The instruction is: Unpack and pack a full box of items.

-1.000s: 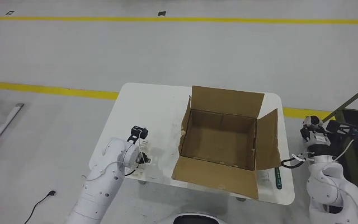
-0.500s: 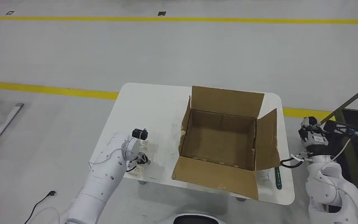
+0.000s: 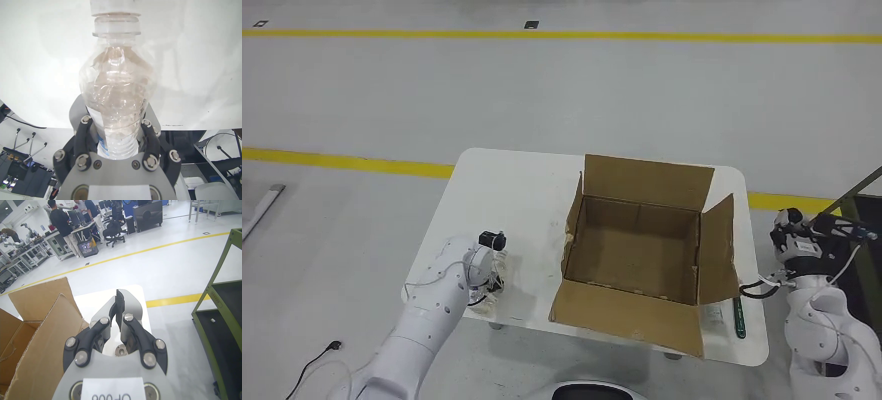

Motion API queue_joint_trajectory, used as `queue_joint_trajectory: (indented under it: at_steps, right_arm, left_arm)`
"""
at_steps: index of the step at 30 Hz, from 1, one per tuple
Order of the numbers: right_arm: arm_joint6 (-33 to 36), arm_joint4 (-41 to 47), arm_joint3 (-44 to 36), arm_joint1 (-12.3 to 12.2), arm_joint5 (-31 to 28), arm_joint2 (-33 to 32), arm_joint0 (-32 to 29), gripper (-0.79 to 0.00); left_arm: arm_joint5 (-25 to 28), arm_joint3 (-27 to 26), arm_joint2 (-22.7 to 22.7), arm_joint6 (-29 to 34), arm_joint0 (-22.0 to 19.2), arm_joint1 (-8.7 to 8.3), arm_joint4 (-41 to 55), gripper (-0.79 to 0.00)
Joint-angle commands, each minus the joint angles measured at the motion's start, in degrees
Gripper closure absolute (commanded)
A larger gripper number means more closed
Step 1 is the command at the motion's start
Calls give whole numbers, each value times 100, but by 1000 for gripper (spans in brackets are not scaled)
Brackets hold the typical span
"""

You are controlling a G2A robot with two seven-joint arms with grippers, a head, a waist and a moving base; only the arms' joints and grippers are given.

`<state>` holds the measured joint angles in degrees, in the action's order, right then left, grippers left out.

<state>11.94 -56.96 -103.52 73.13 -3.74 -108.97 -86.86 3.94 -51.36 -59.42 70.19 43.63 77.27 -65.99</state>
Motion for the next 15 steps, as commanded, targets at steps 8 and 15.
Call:
queue_joint_trajectory:
  at_steps: [8, 15]
  right_arm:
    - [236, -31, 439, -12, 224, 187, 239, 0]
    - [151, -109, 1006, -1, 177, 588, 545, 0]
  left_arm:
    - [-149, -1851, -801, 537, 435, -253, 158, 0]
    - [-305, -4437, -1706, 1384, 1177, -454, 665, 0]
